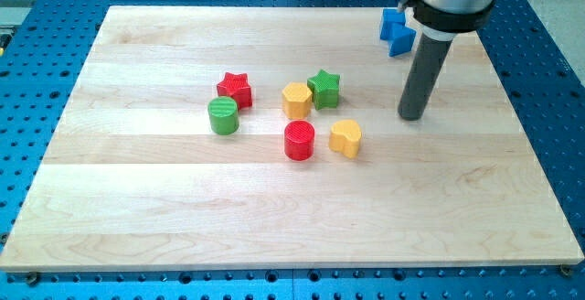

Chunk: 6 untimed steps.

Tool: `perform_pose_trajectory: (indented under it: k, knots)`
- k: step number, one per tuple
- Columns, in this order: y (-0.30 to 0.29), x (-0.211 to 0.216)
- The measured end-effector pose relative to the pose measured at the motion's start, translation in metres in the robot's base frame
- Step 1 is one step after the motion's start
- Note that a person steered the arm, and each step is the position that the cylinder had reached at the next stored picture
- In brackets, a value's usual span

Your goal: Push the hexagon into the green circle

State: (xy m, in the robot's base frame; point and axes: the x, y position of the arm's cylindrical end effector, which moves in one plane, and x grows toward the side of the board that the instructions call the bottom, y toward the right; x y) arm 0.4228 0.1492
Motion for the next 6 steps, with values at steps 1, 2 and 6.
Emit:
perform_pose_trajectory:
  k: [1, 2, 6]
  knots:
    - [-0.077, 0.011]
    - [-0.096, -0.013]
    - [-0.172, 0.007]
